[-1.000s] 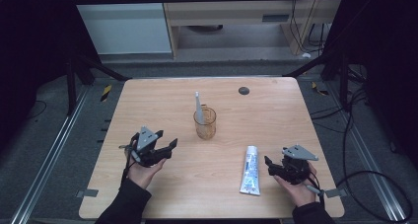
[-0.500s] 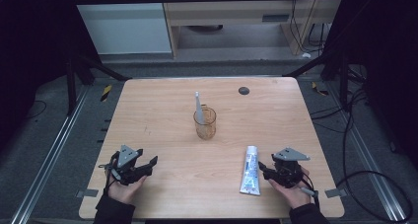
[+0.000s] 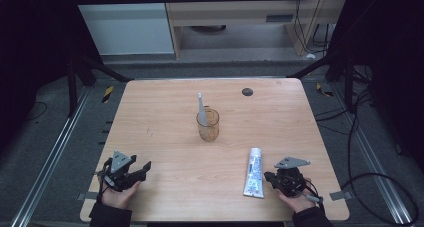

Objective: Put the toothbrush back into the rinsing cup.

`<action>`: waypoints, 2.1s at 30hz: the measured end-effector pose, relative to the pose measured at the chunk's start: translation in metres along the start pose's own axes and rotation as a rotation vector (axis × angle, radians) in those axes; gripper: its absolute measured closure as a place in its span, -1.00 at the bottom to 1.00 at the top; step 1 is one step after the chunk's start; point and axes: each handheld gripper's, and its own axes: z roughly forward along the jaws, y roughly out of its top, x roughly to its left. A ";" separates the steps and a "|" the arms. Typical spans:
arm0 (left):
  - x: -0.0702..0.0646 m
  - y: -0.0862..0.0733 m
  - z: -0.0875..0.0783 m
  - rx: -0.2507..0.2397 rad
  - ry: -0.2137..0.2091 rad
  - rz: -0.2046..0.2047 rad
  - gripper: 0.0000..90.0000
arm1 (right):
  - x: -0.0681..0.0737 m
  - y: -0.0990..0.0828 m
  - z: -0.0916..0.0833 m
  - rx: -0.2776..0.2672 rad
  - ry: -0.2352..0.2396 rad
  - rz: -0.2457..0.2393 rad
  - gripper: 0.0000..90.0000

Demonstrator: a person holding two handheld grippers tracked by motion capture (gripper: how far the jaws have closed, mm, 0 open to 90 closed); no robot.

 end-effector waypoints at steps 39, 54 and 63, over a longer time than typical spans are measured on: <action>0.003 -0.001 0.006 0.005 -0.015 -0.011 -0.21 | 0.028 0.007 0.022 -0.004 0.152 -0.024 0.99; 0.003 -0.001 0.008 0.023 -0.007 -0.007 -0.20 | -0.003 0.033 0.001 -0.167 0.027 0.036 1.00; 0.003 -0.001 0.010 0.027 -0.002 -0.005 -0.20 | -0.029 0.057 0.016 -0.188 -0.012 0.073 1.00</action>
